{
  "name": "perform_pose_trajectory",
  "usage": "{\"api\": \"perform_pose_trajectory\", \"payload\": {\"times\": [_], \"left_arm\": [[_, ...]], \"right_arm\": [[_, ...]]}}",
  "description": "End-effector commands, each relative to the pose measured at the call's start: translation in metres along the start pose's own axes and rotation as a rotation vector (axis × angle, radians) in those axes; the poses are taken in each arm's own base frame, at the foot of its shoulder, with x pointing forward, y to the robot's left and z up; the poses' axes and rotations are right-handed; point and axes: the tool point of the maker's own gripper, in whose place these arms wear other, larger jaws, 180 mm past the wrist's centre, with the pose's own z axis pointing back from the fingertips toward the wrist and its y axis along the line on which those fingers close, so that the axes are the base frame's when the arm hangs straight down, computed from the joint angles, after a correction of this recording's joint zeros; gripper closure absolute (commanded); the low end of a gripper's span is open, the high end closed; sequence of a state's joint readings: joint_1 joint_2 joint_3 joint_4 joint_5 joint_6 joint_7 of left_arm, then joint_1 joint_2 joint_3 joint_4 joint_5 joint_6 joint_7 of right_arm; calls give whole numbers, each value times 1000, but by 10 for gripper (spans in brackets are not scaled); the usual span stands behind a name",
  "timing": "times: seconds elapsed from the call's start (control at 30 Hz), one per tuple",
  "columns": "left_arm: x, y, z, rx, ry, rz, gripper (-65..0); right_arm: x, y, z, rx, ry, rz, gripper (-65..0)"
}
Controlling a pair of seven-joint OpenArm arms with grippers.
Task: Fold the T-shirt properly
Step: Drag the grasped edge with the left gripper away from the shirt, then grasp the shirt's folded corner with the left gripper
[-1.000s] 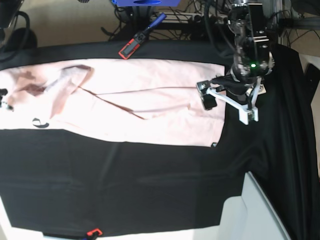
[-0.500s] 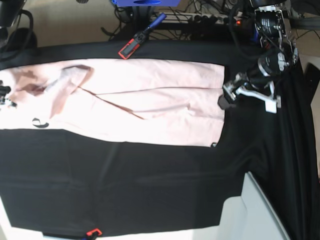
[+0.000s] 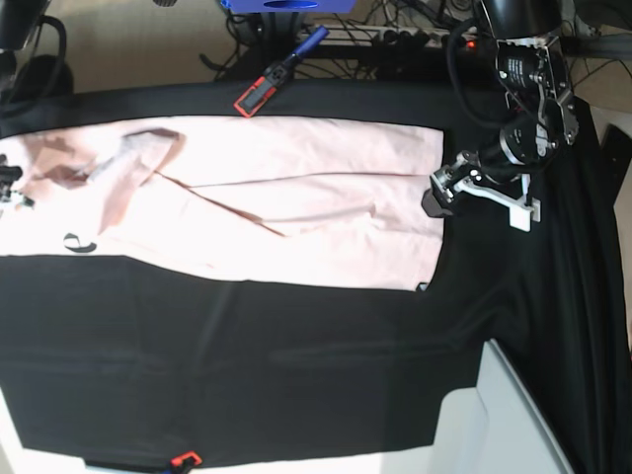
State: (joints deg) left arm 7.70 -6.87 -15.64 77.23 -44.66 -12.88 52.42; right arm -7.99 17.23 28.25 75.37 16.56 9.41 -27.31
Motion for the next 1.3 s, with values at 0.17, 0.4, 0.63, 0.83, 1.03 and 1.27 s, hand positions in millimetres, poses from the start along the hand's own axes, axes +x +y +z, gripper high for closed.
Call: {"api": "perform_pose_trajectory", "payload": {"times": [0.17,0.4,0.63,0.83,1.03,1.27], "left_arm": [[-8,-26,-12,-50,45,-51,-650],[-15,-49,-22,-93,60,-53,-650],[-20,-58,-25,-111,63,-37,-650],[-17,-64,-29,-123,63,-38,-425],[-34,-61,-44,-117,134,-15,-200],[-32,-59,-45,-114,132,-16,-181]], "right_arm": [[22,-8,2,-13,-61,12,0],[22,-8,2,-13,-61,12,0],[22,-8,2,-13,-60,12,0],[22,-8,2,-13,-60,12,0],[22,-8,2,-13,-60,12,0],[22,-8,2,-14,-60,11,0]]}}
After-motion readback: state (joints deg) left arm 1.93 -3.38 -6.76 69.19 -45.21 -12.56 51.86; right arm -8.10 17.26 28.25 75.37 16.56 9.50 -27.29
